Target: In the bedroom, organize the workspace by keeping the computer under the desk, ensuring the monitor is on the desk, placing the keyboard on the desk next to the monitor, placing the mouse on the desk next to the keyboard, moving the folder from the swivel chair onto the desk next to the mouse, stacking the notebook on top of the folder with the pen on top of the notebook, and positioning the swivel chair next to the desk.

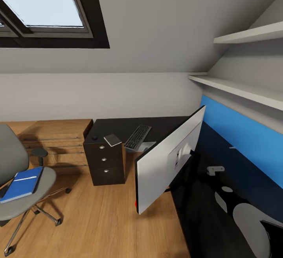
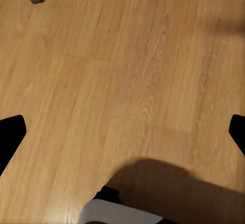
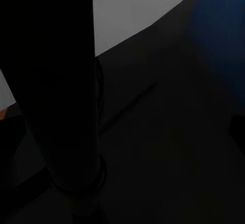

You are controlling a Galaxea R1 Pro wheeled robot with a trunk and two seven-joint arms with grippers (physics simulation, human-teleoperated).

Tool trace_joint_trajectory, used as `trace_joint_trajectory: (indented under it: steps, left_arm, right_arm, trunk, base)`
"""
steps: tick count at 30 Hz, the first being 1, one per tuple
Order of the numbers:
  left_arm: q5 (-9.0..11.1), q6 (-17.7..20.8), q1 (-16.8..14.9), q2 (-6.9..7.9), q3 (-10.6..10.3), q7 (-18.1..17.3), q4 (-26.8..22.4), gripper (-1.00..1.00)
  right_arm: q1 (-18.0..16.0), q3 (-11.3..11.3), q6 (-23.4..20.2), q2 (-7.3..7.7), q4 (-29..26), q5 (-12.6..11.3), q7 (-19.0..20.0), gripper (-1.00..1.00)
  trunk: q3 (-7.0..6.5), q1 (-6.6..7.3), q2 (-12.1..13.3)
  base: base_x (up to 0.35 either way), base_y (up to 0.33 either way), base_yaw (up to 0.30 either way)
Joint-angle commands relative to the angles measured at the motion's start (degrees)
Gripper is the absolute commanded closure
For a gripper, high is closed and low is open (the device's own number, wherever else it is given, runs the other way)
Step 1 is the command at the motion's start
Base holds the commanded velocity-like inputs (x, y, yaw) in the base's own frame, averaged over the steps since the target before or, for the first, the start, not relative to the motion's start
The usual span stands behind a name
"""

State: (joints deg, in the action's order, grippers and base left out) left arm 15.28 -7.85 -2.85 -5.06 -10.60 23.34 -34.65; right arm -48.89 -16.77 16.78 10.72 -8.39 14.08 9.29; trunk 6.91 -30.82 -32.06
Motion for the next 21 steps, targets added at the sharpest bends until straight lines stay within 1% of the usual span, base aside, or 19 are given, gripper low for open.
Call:
trace_joint_trajectory:
  steps: [1, 21]
  left_arm:
    - [0.61, -0.32, -0.05, 0.05, -0.39, 0.39, 0.02, -1.00]
    - [0.63, -0.32, -0.05, 0.05, -0.39, 0.39, 0.02, -1.00]
  right_arm:
    - [-0.07, -0.63, 0.19, 0.00, 0.04, 0.38, 0.29, -1.00]
    - [-0.07, -0.63, 0.19, -0.09, 0.04, 0.50, 0.29, -1.00]
  trunk:
    - [0.10, -0.02, -0.09]
    - [0.10, -0.02, -0.09]
  base:
    - [0.000, 0.000, 0.000]
    - [0.000, 0.024, 0.000]
